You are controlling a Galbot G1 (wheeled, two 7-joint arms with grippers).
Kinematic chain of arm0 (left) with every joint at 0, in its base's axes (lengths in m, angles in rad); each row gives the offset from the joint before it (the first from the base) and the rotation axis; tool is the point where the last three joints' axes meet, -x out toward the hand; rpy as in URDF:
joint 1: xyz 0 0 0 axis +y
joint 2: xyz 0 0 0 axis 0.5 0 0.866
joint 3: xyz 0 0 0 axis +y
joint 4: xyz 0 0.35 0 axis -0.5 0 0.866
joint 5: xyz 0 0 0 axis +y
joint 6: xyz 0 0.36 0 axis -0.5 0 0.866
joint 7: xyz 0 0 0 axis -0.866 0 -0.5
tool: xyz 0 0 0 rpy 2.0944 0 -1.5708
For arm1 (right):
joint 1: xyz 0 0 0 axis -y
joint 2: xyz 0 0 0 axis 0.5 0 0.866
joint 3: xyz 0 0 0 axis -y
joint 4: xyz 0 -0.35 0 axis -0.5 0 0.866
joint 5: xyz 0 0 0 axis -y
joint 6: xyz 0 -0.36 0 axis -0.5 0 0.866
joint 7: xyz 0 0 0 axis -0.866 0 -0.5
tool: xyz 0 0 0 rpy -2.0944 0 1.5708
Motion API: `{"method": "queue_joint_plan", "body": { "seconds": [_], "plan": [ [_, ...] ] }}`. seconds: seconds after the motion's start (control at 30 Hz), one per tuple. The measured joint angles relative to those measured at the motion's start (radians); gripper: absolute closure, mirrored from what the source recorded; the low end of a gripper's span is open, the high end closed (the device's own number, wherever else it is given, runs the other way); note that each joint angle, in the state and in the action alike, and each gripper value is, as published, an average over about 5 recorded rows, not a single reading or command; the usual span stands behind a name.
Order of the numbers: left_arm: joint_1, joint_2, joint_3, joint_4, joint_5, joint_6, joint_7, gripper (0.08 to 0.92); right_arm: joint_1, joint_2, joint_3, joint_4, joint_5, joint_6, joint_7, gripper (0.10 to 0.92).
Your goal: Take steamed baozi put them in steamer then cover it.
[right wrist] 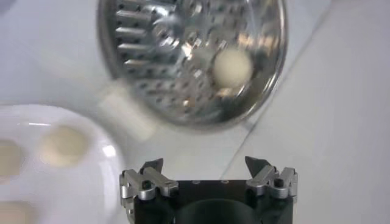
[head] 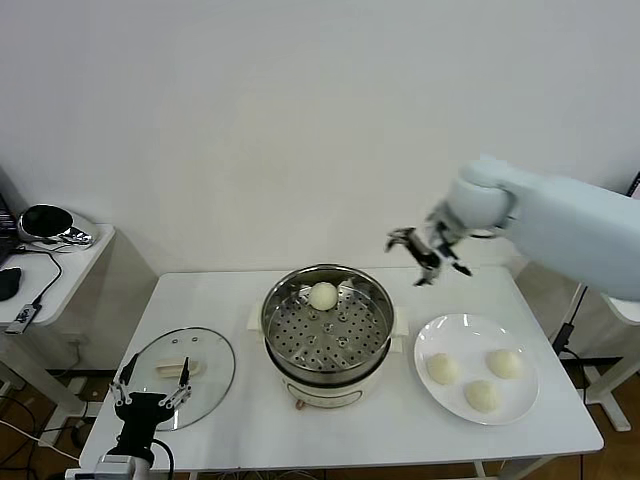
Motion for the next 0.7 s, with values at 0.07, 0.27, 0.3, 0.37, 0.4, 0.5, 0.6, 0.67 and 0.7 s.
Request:
{"method": "queue_joint_plan", "body": {
  "seconds": [0.07, 0.27, 0.3, 0.37, 0.4, 0.5, 0.6, 0.67, 0.7],
  "plan": [
    [0.002, 0.0, 0.002, -0.002, 0.002, 0.0, 0.0, 0.177, -0.04, -0.04, 0.019, 0.018, -0.013, -0.027, 0.0, 0.203],
    [0.01, -0.006, -0.001, -0.009, 0.006, 0.002, 0.0, 0.177, -0.199, -0.105, 0.108, 0.045, -0.054, -0.085, 0.008, 0.203],
    [0.012, -0.006, -0.002, -0.01, 0.006, 0.002, 0.0, 0.177, -0.228, -0.11, 0.124, 0.046, -0.061, -0.092, 0.01, 0.203],
    [0.016, -0.008, -0.005, -0.011, 0.007, 0.002, 0.0, 0.177, -0.284, -0.115, 0.155, 0.046, -0.074, -0.102, 0.014, 0.203],
    [0.018, -0.009, -0.007, -0.011, 0.007, 0.002, 0.0, 0.177, -0.31, -0.116, 0.17, 0.045, -0.081, -0.105, 0.016, 0.203],
    [0.024, -0.013, -0.012, -0.013, 0.009, 0.002, 0.0, 0.177, -0.384, -0.111, 0.211, 0.032, -0.101, -0.111, 0.02, 0.203],
    [0.03, -0.018, -0.017, -0.017, 0.01, 0.001, 0.0, 0.177, -0.45, -0.099, 0.248, 0.01, -0.121, -0.112, 0.026, 0.203],
    [0.033, -0.02, -0.02, -0.018, 0.011, 0.001, 0.0, 0.177, -0.489, -0.087, 0.271, -0.009, -0.134, -0.111, 0.031, 0.203],
    [0.034, -0.02, -0.022, -0.018, 0.011, 0.001, 0.0, 0.177, -0.507, -0.081, 0.282, -0.019, -0.14, -0.11, 0.034, 0.203]
  ]
}}
